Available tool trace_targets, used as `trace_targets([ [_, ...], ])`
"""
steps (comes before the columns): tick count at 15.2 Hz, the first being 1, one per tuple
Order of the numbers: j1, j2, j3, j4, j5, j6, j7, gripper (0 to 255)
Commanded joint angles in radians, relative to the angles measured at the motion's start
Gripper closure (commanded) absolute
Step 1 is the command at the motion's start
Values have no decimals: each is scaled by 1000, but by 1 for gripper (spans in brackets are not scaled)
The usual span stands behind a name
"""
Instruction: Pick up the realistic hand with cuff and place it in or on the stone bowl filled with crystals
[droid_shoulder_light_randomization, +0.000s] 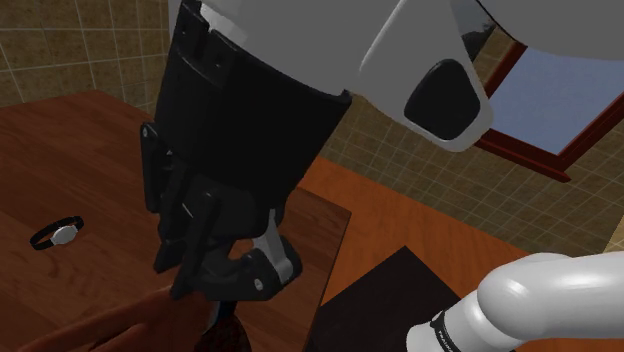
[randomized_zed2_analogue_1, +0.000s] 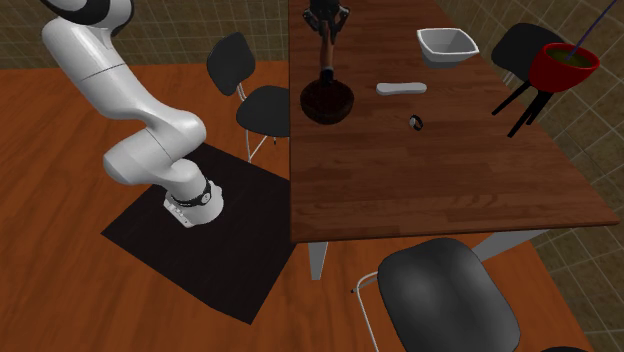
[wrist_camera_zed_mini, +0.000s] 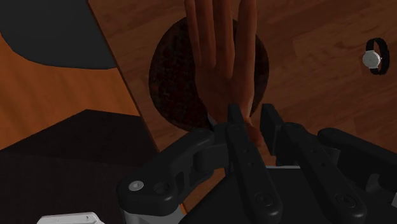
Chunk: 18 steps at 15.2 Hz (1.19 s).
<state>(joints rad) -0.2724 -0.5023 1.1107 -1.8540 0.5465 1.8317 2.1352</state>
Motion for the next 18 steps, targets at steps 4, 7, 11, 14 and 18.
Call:
trace_targets([
  [4, 8, -10, 16, -68, 19, 62, -15, 255],
  [7, 11, -14, 28, -106, 30, 98, -24, 255],
  [11, 12, -16, 48, -154, 44, 147, -35, 255],
  [14, 10, -16, 67, -188, 55, 185, -42, 255],
  [18, 10, -16, 67, -188, 55, 185, -42, 255],
])
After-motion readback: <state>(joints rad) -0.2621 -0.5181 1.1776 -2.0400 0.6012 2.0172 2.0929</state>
